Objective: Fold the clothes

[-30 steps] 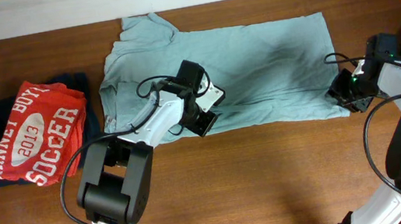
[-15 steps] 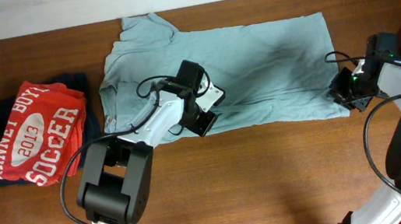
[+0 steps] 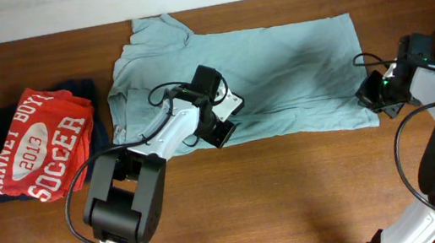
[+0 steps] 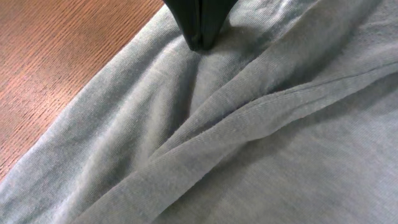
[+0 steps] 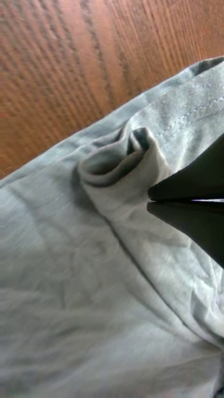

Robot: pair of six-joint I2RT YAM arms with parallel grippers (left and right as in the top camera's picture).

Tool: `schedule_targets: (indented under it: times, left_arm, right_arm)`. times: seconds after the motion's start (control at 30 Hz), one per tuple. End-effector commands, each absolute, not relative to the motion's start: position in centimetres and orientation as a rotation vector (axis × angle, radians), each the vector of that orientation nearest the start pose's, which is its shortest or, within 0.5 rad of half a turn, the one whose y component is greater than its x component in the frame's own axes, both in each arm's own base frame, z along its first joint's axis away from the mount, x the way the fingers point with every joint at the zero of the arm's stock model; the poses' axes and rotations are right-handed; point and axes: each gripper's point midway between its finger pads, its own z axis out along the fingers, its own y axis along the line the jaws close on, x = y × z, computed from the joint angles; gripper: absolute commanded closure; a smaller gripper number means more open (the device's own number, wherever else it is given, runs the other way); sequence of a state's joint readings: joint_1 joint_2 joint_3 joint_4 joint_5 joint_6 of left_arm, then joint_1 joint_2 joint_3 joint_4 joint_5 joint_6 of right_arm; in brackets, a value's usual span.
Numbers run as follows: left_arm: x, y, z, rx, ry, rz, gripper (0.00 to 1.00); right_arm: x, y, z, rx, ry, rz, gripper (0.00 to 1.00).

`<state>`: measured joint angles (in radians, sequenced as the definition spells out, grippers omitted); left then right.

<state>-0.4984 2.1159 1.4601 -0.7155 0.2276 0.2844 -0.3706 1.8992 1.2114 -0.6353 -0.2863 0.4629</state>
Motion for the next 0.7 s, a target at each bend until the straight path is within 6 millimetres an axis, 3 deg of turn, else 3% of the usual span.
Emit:
schedule_targets:
  times: [0.0,0.13,0.23,0.3,0.67]
  left_arm:
    - [36.3,-22.6,-1.4,1.142,2.756,-0.258,0.99]
    - [36.3,-22.6,-1.4,1.142,2.756,-0.258,0.99]
    - [36.3,-22.6,-1.4,1.141,2.754,-0.258,0.99]
    - [36.3,-22.6,-1.4,1.141,2.753,-0.258,0.99]
    - [36.3,-22.6,-1.4,1.141,2.753,-0.258,0.99]
  right_arm:
    - [39.2,-10.2,4.2,1.072,2.609,0.420,0.96]
    - [38.5,-8.7,4.2,1.082,2.642,0.520,0.95]
    - [37.2,-7.8,4.0,1.105,2.697,0.556,0.69]
    - [36.5,-7.7,3.9,1.083,2.731,0.548,0.59]
    - [36.3,-8.9,2.3,1.081,2.748,0.437,0.58]
